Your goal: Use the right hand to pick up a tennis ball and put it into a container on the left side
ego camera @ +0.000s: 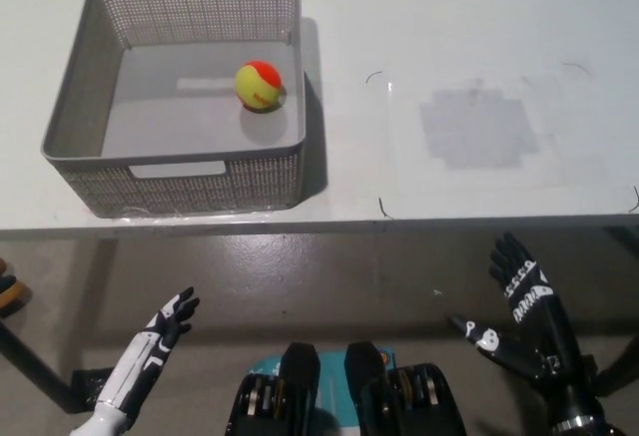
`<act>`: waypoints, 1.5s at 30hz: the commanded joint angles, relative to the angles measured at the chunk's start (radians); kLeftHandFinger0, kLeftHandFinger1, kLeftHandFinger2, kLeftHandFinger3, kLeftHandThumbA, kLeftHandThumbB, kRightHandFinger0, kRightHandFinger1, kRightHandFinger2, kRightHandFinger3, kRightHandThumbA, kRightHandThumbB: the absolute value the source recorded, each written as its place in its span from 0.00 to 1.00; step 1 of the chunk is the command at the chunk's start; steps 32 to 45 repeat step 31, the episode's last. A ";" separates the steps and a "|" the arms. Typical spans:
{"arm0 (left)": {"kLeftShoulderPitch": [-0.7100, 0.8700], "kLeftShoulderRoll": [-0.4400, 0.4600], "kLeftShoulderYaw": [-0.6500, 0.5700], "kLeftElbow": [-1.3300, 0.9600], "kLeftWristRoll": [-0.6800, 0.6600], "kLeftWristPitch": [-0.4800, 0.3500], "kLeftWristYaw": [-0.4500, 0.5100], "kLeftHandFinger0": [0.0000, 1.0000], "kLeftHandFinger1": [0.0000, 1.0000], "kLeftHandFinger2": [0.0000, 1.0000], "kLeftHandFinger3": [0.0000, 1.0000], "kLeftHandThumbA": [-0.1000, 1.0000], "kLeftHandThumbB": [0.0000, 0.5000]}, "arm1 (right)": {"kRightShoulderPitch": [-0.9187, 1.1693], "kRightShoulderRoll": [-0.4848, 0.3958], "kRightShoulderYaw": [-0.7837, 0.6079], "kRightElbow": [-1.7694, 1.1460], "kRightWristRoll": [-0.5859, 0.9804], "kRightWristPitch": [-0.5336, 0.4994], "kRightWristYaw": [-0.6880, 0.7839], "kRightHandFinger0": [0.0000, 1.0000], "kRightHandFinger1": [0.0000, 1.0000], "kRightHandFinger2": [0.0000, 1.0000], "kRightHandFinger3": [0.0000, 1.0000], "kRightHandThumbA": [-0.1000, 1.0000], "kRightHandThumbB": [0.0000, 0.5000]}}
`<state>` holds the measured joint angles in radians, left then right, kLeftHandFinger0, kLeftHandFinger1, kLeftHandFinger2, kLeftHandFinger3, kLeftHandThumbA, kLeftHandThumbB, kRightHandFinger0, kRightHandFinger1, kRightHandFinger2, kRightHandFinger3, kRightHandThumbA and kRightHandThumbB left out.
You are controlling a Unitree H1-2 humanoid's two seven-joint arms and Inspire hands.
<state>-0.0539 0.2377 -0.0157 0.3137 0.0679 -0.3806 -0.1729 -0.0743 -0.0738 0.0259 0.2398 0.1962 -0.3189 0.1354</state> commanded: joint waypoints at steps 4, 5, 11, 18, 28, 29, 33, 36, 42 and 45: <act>0.003 -0.008 0.019 0.001 0.002 -0.056 0.038 1.00 1.00 1.00 1.00 1.00 0.55 | -0.034 0.002 -0.021 0.060 0.034 -0.102 0.045 1.00 1.00 1.00 1.00 1.00 0.33; 0.002 -0.009 0.019 0.002 0.004 -0.056 0.038 1.00 1.00 1.00 1.00 1.00 0.53 | -0.035 0.002 -0.022 0.063 0.024 -0.104 0.039 1.00 1.00 1.00 1.00 1.00 0.34; 0.005 -0.013 0.026 0.004 -0.008 -0.063 0.040 1.00 1.00 1.00 1.00 1.00 0.53 | -0.045 -0.002 -0.020 0.096 0.002 -0.103 0.033 1.00 1.00 1.00 1.00 1.00 0.42; 0.020 -0.016 0.027 -0.001 -0.010 -0.066 0.039 1.00 1.00 1.00 1.00 1.00 0.52 | -0.043 0.000 -0.017 0.124 -0.028 -0.106 0.020 1.00 1.00 1.00 1.00 1.00 0.48; 0.067 -0.033 0.023 -0.016 -0.012 -0.068 0.043 1.00 1.00 1.00 1.00 1.00 0.52 | -0.007 -0.007 -0.012 0.109 -0.045 -0.106 0.028 1.00 1.00 1.00 1.00 1.00 0.41; 0.078 -0.034 0.022 -0.021 -0.013 -0.065 0.040 1.00 1.00 1.00 1.00 1.00 0.51 | 0.004 -0.012 -0.007 0.104 -0.066 -0.108 0.022 1.00 1.00 1.00 1.00 1.00 0.33; 0.084 -0.036 0.019 -0.023 -0.011 -0.066 0.040 1.00 1.00 1.00 1.00 1.00 0.50 | 0.011 -0.014 -0.007 0.100 -0.075 -0.107 0.018 1.00 1.00 1.00 1.00 1.00 0.28; 0.084 -0.036 0.019 -0.023 -0.011 -0.066 0.040 1.00 1.00 1.00 1.00 1.00 0.50 | 0.011 -0.014 -0.007 0.100 -0.075 -0.107 0.018 1.00 1.00 1.00 1.00 1.00 0.28; 0.084 -0.036 0.019 -0.023 -0.011 -0.066 0.040 1.00 1.00 1.00 1.00 1.00 0.50 | 0.011 -0.014 -0.007 0.100 -0.075 -0.107 0.018 1.00 1.00 1.00 1.00 1.00 0.28; 0.084 -0.036 0.019 -0.023 -0.011 -0.066 0.040 1.00 1.00 1.00 1.00 1.00 0.50 | 0.011 -0.014 -0.007 0.100 -0.075 -0.107 0.018 1.00 1.00 1.00 1.00 1.00 0.28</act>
